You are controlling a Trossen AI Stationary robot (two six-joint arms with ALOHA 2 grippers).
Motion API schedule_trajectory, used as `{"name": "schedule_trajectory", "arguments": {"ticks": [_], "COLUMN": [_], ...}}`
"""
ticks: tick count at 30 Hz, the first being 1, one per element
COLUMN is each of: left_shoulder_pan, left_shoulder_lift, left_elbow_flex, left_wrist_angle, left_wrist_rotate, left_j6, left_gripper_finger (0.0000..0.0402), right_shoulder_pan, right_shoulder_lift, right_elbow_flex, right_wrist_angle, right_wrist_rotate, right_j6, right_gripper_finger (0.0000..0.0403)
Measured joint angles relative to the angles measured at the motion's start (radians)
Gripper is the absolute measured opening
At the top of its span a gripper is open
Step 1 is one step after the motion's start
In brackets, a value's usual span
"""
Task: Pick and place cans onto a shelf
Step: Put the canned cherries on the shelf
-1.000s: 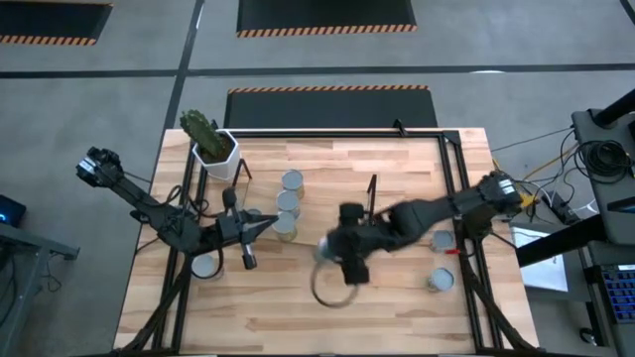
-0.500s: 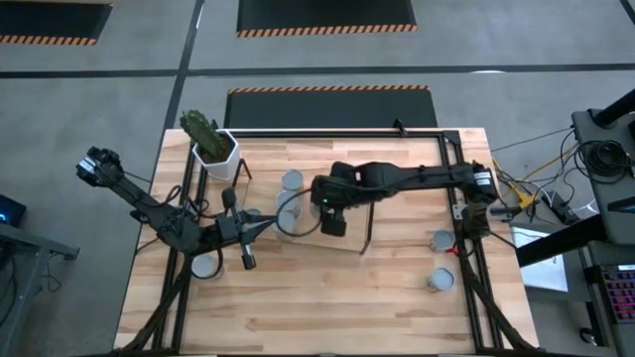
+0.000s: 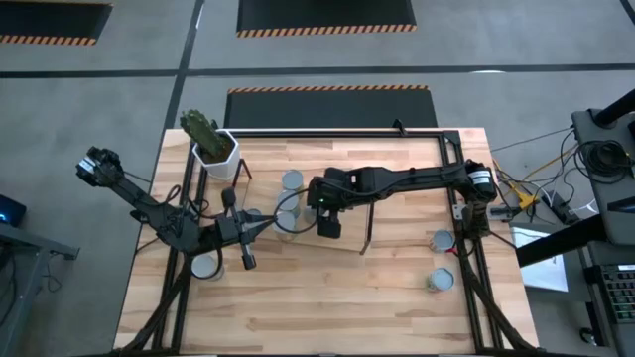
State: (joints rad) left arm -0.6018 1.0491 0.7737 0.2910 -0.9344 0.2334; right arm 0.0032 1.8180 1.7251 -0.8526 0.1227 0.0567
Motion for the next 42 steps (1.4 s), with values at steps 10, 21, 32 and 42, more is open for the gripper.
{"name": "schedule_trajectory", "arguments": {"ticks": [10, 21, 32, 42], "left_shoulder_pan": [0.000, 0.000, 0.000, 0.000], "left_shoulder_lift": [-0.002, -0.005, -0.011, -0.011], "left_elbow_flex": [0.000, 0.000, 0.000, 0.000], "left_wrist_angle": [0.005, 0.009, 0.009, 0.009], "left_wrist_rotate": [0.000, 0.000, 0.001, 0.001], "left_j6": [0.013, 0.020, 0.021, 0.020], "left_gripper_finger": [0.0000, 0.0000, 0.0000, 0.0000], "right_shoulder_pan": [-0.009, -0.013, -0.014, -0.017], "right_shoulder_lift": [0.000, 0.000, 0.000, 0.000], "right_elbow_flex": [-0.046, -0.063, -0.080, -0.083], "right_wrist_angle": [0.043, 0.083, 0.111, 0.127], "right_wrist_rotate": [0.000, 0.000, 0.008, 0.005], "right_j6": [-0.030, -0.052, -0.075, -0.066], "right_gripper_finger": [0.0315, 0.0315, 0.0315, 0.0348]}}
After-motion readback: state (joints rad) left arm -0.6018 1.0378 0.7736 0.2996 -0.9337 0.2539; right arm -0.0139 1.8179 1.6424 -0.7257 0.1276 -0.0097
